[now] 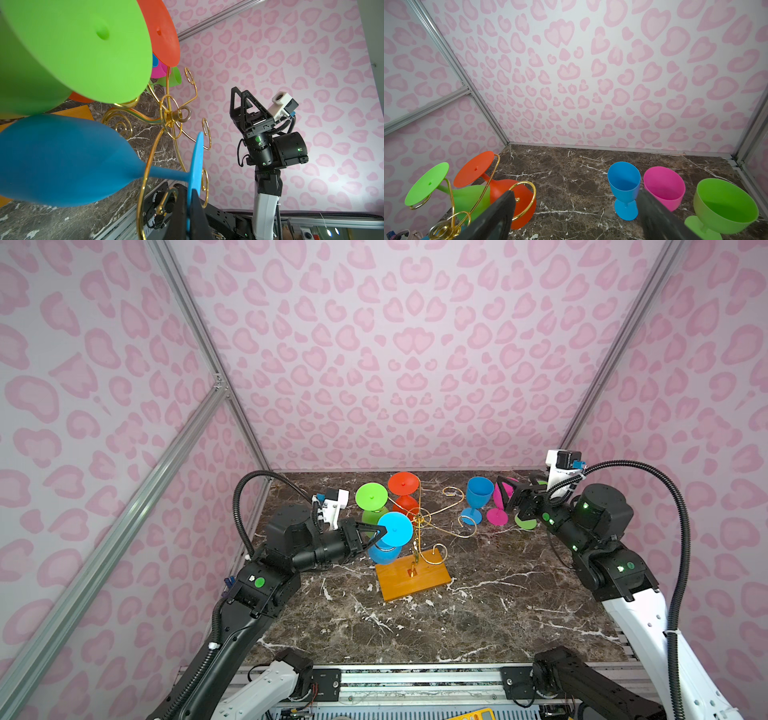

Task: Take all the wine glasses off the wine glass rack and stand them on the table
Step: 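Slide the cyan glass off the rack arm with the left gripper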

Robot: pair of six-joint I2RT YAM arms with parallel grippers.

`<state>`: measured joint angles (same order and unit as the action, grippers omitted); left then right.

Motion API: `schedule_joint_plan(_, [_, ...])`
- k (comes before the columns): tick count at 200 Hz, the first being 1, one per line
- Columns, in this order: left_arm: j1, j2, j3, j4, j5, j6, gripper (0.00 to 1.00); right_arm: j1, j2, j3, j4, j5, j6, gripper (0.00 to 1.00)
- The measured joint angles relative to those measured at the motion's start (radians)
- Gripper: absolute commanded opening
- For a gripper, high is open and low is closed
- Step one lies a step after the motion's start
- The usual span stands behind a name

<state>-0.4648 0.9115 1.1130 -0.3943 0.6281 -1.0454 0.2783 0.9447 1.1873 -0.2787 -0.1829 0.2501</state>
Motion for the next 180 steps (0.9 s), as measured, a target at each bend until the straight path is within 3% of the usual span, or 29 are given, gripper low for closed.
schedule_joint_plan(74, [-0.001,0.013,0.017,-0.021,0.097,0.031,0.03,-0.001,-0.001,0.000,-0.001,0.007,0.000,0.93])
schedule_joint_plan(180, [-0.001,-0.056,0.005,-0.104,0.142,0.086,0.03,-0.002,0.009,0.000,0.000,0.002,0.000,0.93])
